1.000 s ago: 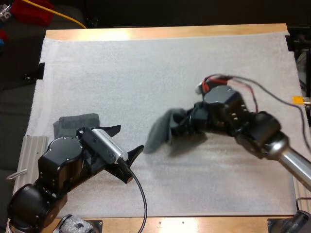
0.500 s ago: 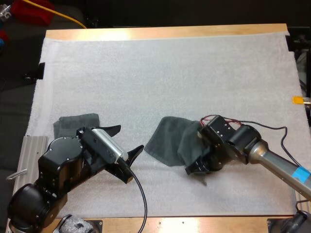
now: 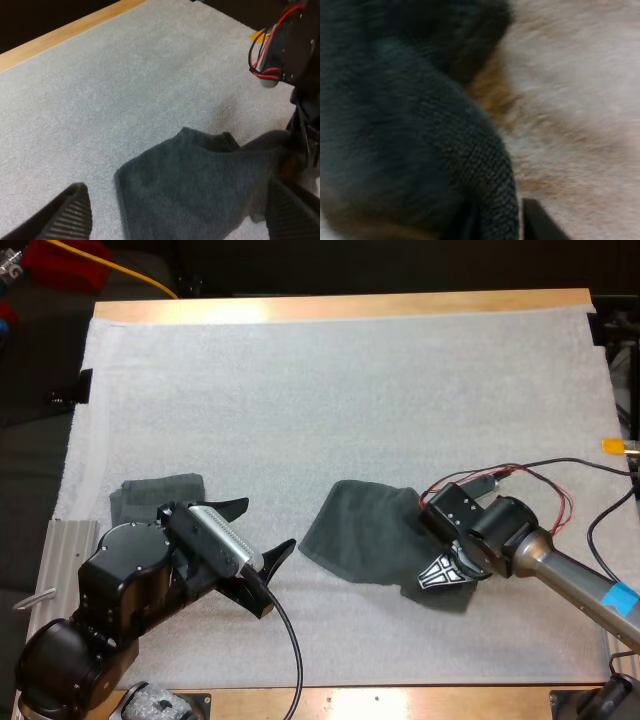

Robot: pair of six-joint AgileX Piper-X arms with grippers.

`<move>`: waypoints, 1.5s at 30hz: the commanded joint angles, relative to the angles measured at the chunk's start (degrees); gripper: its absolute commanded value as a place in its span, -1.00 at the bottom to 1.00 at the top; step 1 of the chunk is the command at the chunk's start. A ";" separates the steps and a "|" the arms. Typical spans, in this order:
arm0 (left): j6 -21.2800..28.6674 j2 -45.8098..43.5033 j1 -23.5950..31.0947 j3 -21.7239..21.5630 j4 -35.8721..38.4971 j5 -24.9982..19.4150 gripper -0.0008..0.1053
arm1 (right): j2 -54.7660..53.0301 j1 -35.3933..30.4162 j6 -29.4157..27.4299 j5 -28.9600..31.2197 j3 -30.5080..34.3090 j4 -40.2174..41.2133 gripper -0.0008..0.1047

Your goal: Pick towel from pile, fold and stack

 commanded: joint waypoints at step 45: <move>-0.49 -0.10 -0.15 -0.34 6.12 0.43 0.33 | -32.68 0.03 18.71 -18.88 13.60 -2.81 0.54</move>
